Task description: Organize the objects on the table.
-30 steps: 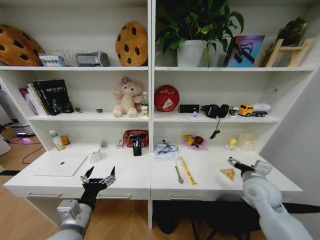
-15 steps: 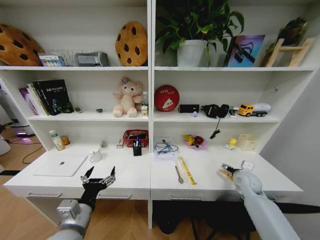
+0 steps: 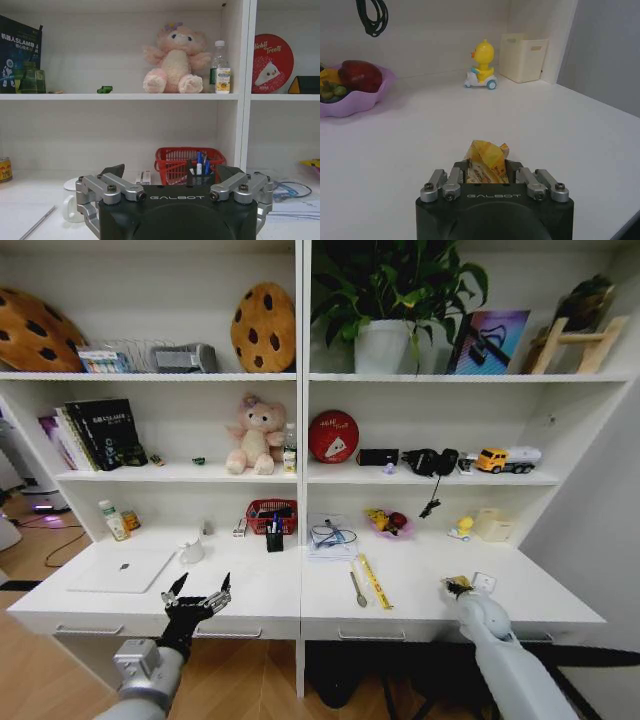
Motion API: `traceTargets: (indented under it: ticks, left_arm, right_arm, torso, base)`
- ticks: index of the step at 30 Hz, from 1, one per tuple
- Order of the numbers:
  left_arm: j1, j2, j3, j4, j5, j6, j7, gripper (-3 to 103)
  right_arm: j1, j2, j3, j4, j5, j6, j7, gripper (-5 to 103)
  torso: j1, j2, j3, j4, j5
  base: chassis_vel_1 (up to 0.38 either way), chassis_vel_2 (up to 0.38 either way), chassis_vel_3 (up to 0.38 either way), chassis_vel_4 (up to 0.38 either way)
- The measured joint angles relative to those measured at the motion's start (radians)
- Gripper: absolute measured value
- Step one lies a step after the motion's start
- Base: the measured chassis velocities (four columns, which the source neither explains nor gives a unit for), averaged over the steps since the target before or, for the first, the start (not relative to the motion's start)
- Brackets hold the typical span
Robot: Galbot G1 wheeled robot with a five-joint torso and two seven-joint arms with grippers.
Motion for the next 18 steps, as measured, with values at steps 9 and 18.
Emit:
traceTargets:
  ticks: [9, 18]
  left_arm:
    - [0.0, 0.0, 0.0, 0.0, 0.0, 0.0, 0.0, 100]
    - [0.0, 0.0, 0.0, 0.0, 0.0, 0.0, 0.0, 100]
  right_arm:
    - [0.001, -0.002, -0.011, -0.014, -0.119, 0.089, -0.063, 15]
    - [0.026, -0.027, -0.065, -0.009, -0.381, 0.3, -0.309, 0]
  torso:
    - [0.0, 0.0, 0.0, 0.0002, 0.0001]
    - [0.0, 0.0, 0.0, 0.0, -0.0001]
  base:
    - [0.0, 0.0, 0.0, 0.0]
    - [0.0, 0.0, 0.0, 0.0]
